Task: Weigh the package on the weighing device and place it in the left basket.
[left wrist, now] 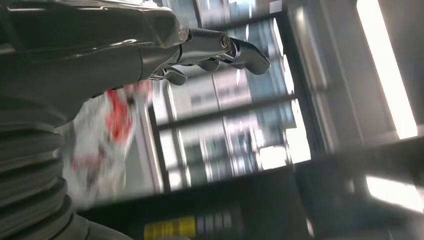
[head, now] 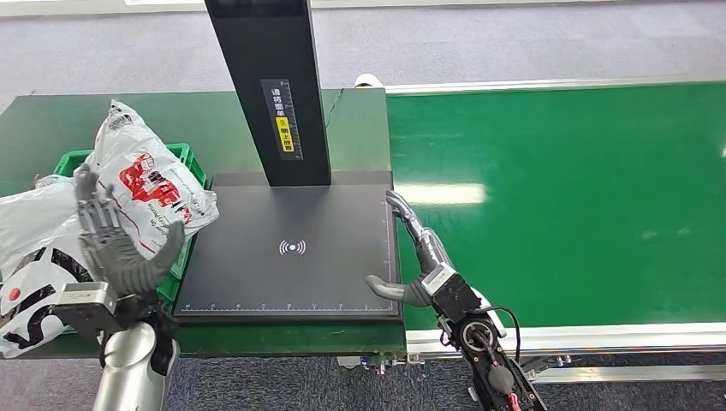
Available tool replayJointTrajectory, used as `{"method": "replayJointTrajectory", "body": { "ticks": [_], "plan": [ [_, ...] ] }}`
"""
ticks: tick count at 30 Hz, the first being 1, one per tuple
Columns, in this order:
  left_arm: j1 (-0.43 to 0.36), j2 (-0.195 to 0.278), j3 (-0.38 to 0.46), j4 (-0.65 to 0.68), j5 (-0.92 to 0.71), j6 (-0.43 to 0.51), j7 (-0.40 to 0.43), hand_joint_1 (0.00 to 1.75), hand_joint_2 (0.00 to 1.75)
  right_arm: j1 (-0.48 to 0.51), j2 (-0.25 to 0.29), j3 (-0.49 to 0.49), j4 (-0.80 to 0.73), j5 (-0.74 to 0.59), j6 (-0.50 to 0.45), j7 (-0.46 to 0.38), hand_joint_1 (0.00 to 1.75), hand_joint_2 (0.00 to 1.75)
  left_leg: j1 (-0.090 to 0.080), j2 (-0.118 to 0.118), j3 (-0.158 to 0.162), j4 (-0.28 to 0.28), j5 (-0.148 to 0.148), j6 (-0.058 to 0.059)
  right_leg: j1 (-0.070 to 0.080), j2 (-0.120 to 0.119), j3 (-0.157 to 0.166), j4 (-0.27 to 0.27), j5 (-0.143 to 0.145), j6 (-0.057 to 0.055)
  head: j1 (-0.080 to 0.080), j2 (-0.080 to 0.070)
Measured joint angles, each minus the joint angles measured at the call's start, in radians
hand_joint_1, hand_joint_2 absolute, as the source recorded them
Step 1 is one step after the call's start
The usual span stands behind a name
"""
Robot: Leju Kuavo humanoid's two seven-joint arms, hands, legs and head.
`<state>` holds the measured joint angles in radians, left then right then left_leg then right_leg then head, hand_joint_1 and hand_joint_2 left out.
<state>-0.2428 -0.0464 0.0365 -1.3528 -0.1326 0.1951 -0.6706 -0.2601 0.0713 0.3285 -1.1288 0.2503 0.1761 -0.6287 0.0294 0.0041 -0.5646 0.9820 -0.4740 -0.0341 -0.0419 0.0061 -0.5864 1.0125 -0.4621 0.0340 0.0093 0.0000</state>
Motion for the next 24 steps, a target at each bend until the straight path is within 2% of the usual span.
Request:
{"method": "replayJointTrajectory", "body": {
  "ticks": [5, 8, 14, 24],
  "plan": [
    [0.02, 0.001, -0.075, 0.044, 0.014, -0.291, 0.001, 0.0, 1.75, -0.007, 0.0, 0.0, 0.01, 0.009, 0.018, -0.003, 0.0, 1.75, 0.0, 0.0, -0.001, 0.0, 0.0, 0.0, 0.0, 0.0, -0.001, 0.0, 0.0, 0.0, 0.0, 0.0],
    [0.036, -0.001, -0.136, 0.077, -0.022, -0.373, 0.0, 0.0, 1.75, -0.011, 0.002, 0.0, 0.015, 0.018, 0.027, -0.005, 0.0, 1.75, 0.0, 0.0, -0.001, 0.0, 0.0, 0.0, 0.0, 0.0, -0.001, 0.0, 0.0, 0.0, 0.0, 0.0],
    [0.071, -0.02, -0.209, 0.11, -0.034, -0.407, 0.008, 0.0, 1.75, -0.008, 0.003, 0.0, 0.017, 0.028, 0.034, -0.01, 0.0, 1.75, 0.0, 0.0, -0.001, 0.0, -0.001, 0.0, 0.0, 0.0, -0.002, 0.0, 0.0, 0.0, 0.0, 0.0],
    [0.105, -0.046, -0.217, 0.134, -0.021, -0.426, 0.051, 0.0, 1.75, 0.003, 0.003, -0.001, 0.017, 0.036, 0.039, -0.014, 0.0, 1.75, 0.0, 0.0, -0.001, 0.0, -0.001, 0.0, 0.0, 0.0, -0.002, 0.0, 0.0, 0.0, 0.0, 0.0]
  ]
}}
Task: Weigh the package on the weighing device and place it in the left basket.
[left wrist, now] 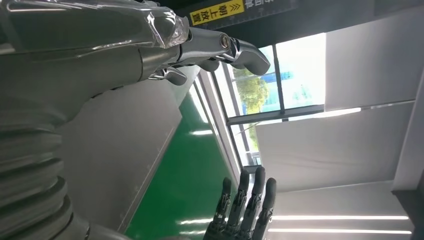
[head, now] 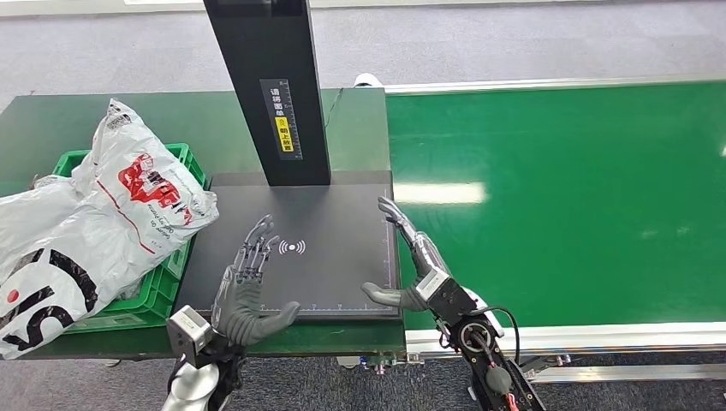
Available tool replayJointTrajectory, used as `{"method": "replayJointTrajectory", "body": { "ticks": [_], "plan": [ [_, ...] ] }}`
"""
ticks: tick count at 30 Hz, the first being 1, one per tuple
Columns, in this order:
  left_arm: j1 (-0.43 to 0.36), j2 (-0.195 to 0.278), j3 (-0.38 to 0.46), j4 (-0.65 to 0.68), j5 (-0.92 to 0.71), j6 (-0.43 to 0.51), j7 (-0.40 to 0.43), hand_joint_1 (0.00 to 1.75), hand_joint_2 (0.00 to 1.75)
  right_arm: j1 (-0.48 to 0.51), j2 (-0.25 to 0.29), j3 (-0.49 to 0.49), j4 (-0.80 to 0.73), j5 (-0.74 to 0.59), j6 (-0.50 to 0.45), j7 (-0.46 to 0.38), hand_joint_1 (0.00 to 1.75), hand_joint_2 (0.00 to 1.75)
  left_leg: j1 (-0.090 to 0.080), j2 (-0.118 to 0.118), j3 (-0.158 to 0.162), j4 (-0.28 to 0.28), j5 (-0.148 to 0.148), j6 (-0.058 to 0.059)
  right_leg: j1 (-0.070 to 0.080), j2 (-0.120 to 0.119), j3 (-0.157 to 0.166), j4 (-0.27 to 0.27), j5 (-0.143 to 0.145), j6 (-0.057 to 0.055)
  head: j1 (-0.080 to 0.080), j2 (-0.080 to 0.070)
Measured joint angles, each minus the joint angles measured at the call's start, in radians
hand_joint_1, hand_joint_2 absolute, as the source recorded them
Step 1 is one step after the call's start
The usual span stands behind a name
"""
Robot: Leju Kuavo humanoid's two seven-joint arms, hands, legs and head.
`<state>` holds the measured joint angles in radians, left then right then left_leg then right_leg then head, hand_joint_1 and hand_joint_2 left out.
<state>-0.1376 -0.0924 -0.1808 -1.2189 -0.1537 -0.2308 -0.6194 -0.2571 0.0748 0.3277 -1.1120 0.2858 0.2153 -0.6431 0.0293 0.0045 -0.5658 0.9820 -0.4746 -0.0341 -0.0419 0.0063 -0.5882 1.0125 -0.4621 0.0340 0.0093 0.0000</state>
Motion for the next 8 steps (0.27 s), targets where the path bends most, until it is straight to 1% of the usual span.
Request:
{"method": "replayJointTrajectory", "body": {
  "ticks": [8],
  "plan": [
    [0.014, -0.012, -0.005, 0.013, -0.011, -0.003, 0.014, 0.0, 1.75, 0.001, 0.0, 0.0, 0.003, 0.0, 0.006, -0.002, 0.0, 1.75, 0.0, 0.0, 0.0, 0.0, 0.0, 0.0, 0.0, 0.0, 0.0, 0.0, 0.0, 0.0, 0.0, 0.0]
  ]
}}
